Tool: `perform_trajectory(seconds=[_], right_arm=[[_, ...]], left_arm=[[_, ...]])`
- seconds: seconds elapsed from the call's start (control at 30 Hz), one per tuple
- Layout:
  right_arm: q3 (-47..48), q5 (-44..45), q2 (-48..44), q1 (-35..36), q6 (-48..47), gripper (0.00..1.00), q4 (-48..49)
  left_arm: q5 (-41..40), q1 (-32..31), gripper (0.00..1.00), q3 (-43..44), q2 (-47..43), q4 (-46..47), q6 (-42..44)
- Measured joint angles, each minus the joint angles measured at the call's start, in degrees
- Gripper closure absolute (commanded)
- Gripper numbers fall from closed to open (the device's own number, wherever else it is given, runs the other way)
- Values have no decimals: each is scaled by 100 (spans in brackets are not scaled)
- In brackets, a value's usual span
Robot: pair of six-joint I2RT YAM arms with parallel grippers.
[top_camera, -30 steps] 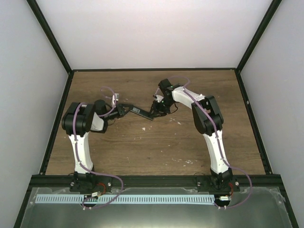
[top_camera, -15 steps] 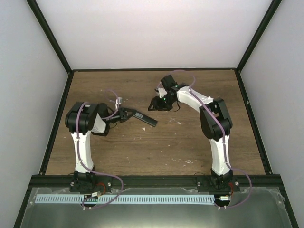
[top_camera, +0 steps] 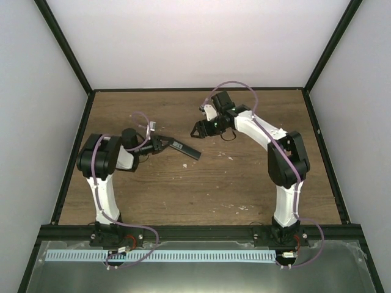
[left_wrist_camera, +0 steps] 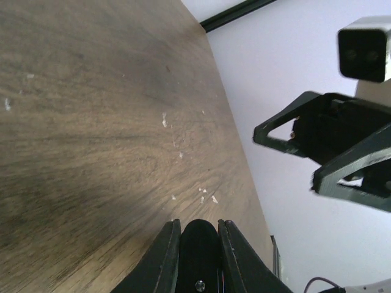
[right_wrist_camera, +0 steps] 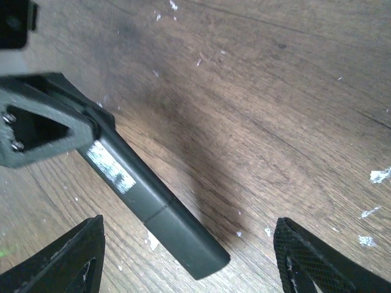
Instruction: Load the batteries into the remote control
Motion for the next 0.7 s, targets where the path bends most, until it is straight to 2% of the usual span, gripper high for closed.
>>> perform_trajectory(seconds=[0.17, 0.4, 0.57, 0.7], right_arm=[[-227, -361, -35, -127, -546, 28, 72], [-404, -1825, -166, -839, -1342, 29, 278], [-26, -2820, -164, -1062, -2009, 32, -190], [116, -3460, -164, -999, -2393, 34, -603]], left_arm=[[-138, -59, 100, 2, -501, -551, 184], [-20, -227, 100, 0, -1058, -1003, 118], [323, -330, 100, 76, -1681, -1770, 321], [553, -398, 100, 385, -2100, -2791, 787]])
